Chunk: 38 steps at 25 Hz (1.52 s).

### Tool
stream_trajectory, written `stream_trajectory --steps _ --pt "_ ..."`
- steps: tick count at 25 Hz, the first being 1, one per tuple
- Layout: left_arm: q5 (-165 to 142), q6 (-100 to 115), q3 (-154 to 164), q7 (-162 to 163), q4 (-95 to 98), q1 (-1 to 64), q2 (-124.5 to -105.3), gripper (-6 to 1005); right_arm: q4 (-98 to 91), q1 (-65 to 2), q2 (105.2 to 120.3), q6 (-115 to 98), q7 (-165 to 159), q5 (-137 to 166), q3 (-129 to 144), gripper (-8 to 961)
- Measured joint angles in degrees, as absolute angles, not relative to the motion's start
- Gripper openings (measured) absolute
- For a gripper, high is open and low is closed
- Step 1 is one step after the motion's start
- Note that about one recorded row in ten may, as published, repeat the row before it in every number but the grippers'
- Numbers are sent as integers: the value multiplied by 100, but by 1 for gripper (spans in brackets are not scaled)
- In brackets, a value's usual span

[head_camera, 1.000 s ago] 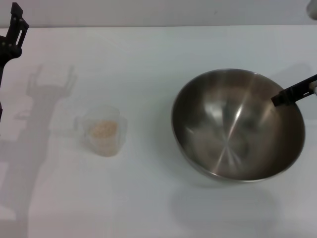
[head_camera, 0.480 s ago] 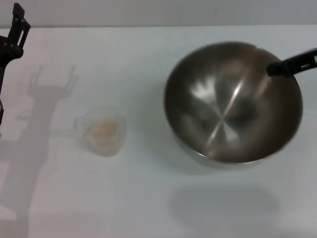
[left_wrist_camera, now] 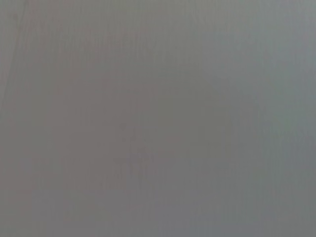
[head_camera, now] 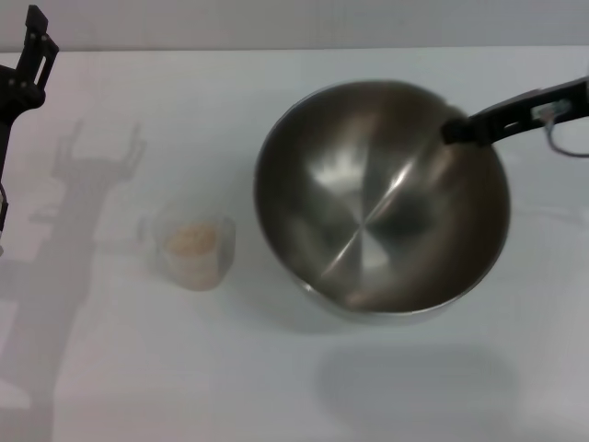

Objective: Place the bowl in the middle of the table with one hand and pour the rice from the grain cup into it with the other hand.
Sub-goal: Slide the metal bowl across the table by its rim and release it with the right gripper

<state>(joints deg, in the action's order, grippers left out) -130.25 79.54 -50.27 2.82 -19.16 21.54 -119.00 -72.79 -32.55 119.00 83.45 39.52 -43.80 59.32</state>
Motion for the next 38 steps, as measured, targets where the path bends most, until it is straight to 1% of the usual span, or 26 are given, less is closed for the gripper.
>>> stream_trajectory --steps 4,9,24,29,38 --pt "-13026 7954 -5027 282 -1916 2164 -11900 813 -6638 -3500 11886 8119 3926 -4323 6229 23" --pt "-13026 7954 -5027 282 -1916 2167 -11900 813 -6271 -3667 11877 7990 3877 -4128 6290 22" --pt "-13025 7954 -5027 282 -1884 2178 -11900 811 -5947 -3912 11882 7831 3785 -3971 6419 22" --pt "-13026 7954 -5027 282 -1888 2174 -11900 810 -6284 -3843 11897 7818 3806 -3965 6468 159" --pt "-13024 7959 -5027 282 -1915 2125 -11900 809 -7161 -3788 11900 7684 3868 -3978 6480 506"
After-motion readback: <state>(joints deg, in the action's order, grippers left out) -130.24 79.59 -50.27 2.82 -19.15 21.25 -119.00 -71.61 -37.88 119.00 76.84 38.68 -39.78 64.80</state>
